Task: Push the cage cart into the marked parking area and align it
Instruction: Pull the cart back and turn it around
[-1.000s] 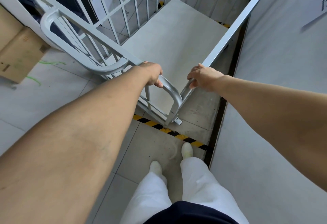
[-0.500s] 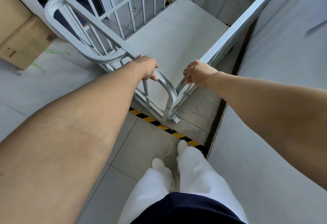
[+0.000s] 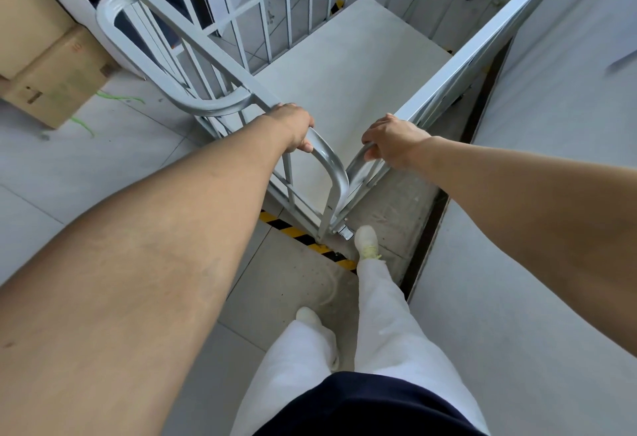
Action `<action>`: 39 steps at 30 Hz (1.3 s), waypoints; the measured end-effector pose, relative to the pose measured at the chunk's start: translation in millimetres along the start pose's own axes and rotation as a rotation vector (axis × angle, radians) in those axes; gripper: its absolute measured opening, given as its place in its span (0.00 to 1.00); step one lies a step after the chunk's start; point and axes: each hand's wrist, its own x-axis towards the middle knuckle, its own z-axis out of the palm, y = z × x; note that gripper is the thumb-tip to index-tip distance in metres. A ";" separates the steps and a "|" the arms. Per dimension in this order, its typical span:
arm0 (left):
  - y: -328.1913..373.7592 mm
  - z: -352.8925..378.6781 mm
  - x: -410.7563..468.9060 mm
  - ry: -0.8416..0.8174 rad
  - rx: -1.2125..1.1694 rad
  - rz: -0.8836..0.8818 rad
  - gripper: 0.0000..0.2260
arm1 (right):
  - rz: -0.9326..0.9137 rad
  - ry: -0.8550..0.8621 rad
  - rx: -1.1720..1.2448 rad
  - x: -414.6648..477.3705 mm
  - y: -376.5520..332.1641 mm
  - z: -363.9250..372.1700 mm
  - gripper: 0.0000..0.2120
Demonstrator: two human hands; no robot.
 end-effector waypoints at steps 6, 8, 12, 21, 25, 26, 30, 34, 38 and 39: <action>0.1 1.5 0.3 0.012 -0.004 0.001 0.25 | 0.009 -0.024 0.002 1.3 -0.2 -1.3 0.17; -0.6 2.9 0.6 0.020 -0.012 0.003 0.25 | 0.009 -0.029 0.005 1.7 -0.3 -1.8 0.17; -4.2 7.5 3.3 0.044 -0.022 0.016 0.24 | 0.014 -0.046 -0.005 1.5 0.4 -2.7 0.16; -11.5 11.6 13.1 0.023 -0.075 0.021 0.26 | -0.005 -0.147 -0.125 -1.4 -5.6 -20.2 0.20; -11.7 12.4 14.1 0.031 -0.107 0.008 0.25 | -0.045 -0.190 -0.204 -1.0 -6.5 -26.8 0.22; -11.9 12.9 14.9 0.032 -0.112 0.002 0.25 | -0.055 -0.198 -0.218 -0.7 -6.3 -28.0 0.23; -12.6 14.6 16.9 0.038 -0.120 0.006 0.25 | -0.082 -0.203 -0.242 0.9 -5.0 -28.5 0.23; -14.4 14.0 18.5 0.039 -0.131 0.002 0.25 | -0.096 -0.198 -0.245 3.3 -3.0 -27.3 0.22; -15.7 11.4 20.0 0.037 -0.126 -0.006 0.25 | -0.111 -0.179 -0.231 6.6 -2.1 -25.9 0.21; -16.4 11.4 20.3 0.041 -0.122 -0.008 0.25 | -0.113 -0.174 -0.221 7.2 -1.7 -25.1 0.20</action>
